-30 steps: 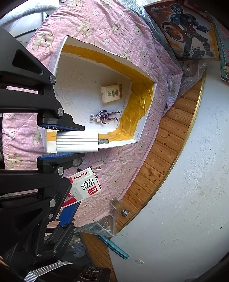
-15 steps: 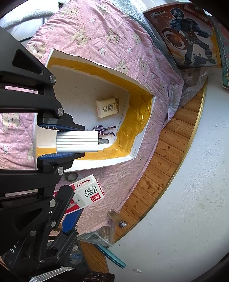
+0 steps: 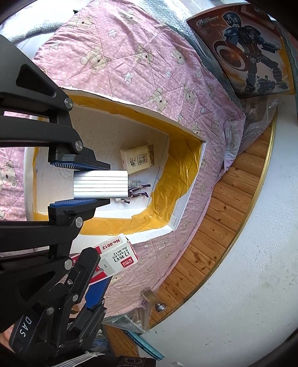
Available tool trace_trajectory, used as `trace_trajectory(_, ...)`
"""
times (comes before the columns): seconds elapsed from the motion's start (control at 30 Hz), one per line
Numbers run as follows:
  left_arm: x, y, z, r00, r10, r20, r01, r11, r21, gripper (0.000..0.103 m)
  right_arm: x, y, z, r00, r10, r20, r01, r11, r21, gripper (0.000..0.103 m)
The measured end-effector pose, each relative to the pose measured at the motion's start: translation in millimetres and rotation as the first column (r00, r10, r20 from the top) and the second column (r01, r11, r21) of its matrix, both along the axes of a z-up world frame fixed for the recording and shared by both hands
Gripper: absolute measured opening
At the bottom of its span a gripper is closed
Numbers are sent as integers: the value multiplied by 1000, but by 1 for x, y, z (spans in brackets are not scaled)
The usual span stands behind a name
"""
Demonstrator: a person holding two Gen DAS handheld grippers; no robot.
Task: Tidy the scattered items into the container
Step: 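Carry the charger in left tool while right tool carries the staple box to the box, then open right tool to drop the staple box while left tool releases the charger inside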
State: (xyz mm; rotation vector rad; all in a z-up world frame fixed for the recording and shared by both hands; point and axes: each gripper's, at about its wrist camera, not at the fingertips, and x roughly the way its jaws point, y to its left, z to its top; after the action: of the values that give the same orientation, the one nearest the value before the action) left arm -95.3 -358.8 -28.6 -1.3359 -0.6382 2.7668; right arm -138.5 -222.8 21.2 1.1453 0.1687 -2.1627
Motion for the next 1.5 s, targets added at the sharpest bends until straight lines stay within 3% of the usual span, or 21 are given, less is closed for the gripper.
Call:
trace_trajectory(0.43,-19,-22,-21,997,1,79,-1,1000,-7,22,-53,-29,-24,994,-5,110,1,999,38,40)
trace_trajectory(0.83,-29,-38,-41,989,10,148,-9,1000,-9,22,-87,-51,-65,961,-27,274,10,998,62,40)
trace_trajectory(1.2,-44,-41,-53,983,22,180,-21,1000,-10,23,-97,-61,-89,952,-46,302,8,992,124,43)
trace_trajectory(1.3,-47,-48,-57,980,50,191,-52,999,5,25,-102,-58,-96,939,-70,336,31,992,121,47)
trace_trajectory(1.37,-45,-50,-54,982,54,179,-55,998,1,35,-103,-54,-97,937,-81,341,44,993,113,48)
trace_trajectory(1.5,-40,-53,-53,984,62,169,-66,998,20,36,-99,-45,-93,938,-86,336,54,993,104,48)
